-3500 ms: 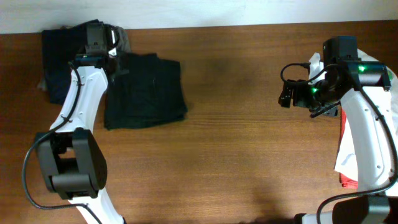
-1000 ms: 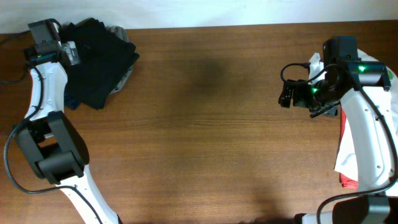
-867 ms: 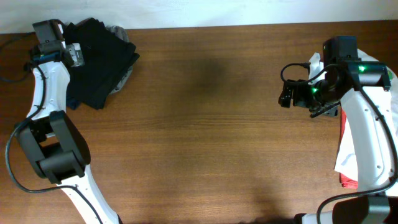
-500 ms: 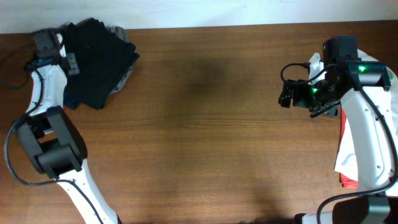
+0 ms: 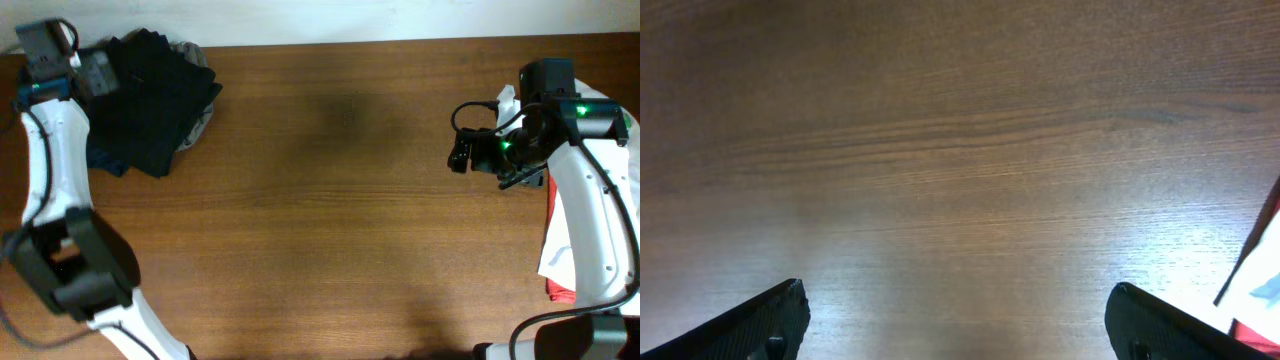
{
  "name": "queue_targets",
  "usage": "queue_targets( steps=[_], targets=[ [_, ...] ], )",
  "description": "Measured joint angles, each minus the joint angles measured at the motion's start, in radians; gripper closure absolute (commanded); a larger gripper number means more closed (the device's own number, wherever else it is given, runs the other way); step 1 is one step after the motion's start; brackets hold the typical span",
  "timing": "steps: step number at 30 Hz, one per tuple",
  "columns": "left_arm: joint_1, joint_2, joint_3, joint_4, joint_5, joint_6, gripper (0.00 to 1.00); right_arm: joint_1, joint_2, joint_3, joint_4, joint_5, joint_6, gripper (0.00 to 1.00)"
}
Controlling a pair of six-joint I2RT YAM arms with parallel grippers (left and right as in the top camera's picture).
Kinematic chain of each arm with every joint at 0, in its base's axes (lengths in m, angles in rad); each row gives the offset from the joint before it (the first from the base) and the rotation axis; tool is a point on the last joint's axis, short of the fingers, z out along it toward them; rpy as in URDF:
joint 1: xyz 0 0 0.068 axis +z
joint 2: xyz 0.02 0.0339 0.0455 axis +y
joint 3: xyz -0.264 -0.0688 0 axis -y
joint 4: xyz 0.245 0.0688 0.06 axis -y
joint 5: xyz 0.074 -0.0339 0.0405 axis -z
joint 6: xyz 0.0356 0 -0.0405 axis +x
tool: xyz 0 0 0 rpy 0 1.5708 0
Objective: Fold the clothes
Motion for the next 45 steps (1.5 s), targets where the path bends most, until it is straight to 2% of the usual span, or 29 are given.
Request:
queue_targets(
  steps=[1,3,7,11,15,20,26,29,37,45],
  targets=[
    [-0.003,-0.014,0.000,-0.008,0.003,-0.006,0.01,0.000,0.000,0.000,0.001,0.000,0.000,0.02],
    [-0.060,-0.167,0.014,-0.100,0.077,-0.011,0.01,0.000,0.000,0.000,0.001,0.000,0.000,0.02],
    [-0.151,-0.335,0.027,-0.325,0.270,-0.015,0.01,0.000,0.000,0.000,0.000,0.000,0.000,0.02],
    [-0.221,-0.388,0.029,-0.563,0.444,-0.015,0.01,0.000,0.000,0.000,-0.001,0.000,0.000,0.02],
    [-0.284,-0.392,0.025,-0.704,0.483,-0.018,0.01,0.000,0.000,0.000,0.000,0.000,0.000,0.02],
    [-0.327,-0.489,0.014,-0.782,0.497,-0.019,0.01,0.000,0.000,0.000,0.000,0.000,0.000,0.02],
    [-0.394,-0.801,-0.085,-0.821,0.506,-0.034,0.01,0.000,0.000,0.000,0.000,0.000,-0.001,0.02],
    [-0.414,-0.883,-0.154,-0.895,0.509,-0.083,0.01,0.000,0.000,0.000,0.000,0.000,0.000,0.02],
    [-0.416,-0.908,-0.203,-1.041,0.510,-0.145,0.01,0.000,0.000,0.000,0.000,0.000,0.000,0.02],
    [-0.416,-0.908,-0.203,-1.065,0.510,-0.150,0.01,0.000,0.000,0.000,0.000,0.000,0.000,0.02]
  ],
)
